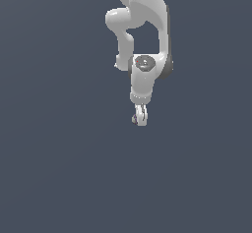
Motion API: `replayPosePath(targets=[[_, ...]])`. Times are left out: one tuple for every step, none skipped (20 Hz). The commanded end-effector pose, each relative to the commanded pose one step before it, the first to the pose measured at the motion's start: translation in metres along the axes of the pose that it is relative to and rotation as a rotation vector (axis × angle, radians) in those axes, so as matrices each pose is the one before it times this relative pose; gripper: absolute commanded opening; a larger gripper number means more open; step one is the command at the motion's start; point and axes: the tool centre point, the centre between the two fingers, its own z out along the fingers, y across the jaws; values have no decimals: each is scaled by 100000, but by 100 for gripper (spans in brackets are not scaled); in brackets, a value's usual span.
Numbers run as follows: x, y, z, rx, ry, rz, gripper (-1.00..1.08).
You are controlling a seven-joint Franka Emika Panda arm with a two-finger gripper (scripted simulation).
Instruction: Pick up the object and move it to a goal position.
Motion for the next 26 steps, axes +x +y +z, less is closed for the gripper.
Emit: replayPosePath(targets=[[21, 32, 407, -56, 12, 71, 100], [-15, 13, 293, 0, 0, 0, 100], [19, 14, 358, -2, 5, 69, 100], [-21, 18, 419, 0, 0, 0, 100], [29, 17, 480, -3, 9, 97, 100], [11, 18, 537, -1, 6, 69, 100], [-26, 15, 527, 0, 0, 0, 100], [14, 5, 459, 0, 2, 69, 100], [-20, 0, 392, 0, 0, 0, 100], [21, -8, 324, 3, -7, 69, 100], [-14, -11, 262, 0, 0, 0, 100], [-11, -13, 201, 0, 0, 0, 100], [-8, -12, 142, 0, 0, 0, 100], [-5, -8, 84, 0, 0, 0, 100], [-2, -3, 28, 0, 0, 0, 100], [0, 0, 0, 0, 0, 0, -100], [0, 0, 0, 0, 0, 0, -100], [0, 0, 0, 0, 0, 0, -100], [0, 0, 0, 0, 0, 0, -100], [0, 0, 0, 0, 0, 0, -100], [0, 0, 0, 0, 0, 0, -100], [0, 0, 0, 0, 0, 0, -100], [0, 0, 0, 0, 0, 0, -100], [0, 0, 0, 0, 0, 0, -100], [0, 0, 0, 0, 0, 0, -100], [32, -63, -99, 189, -50, 70, -100]])
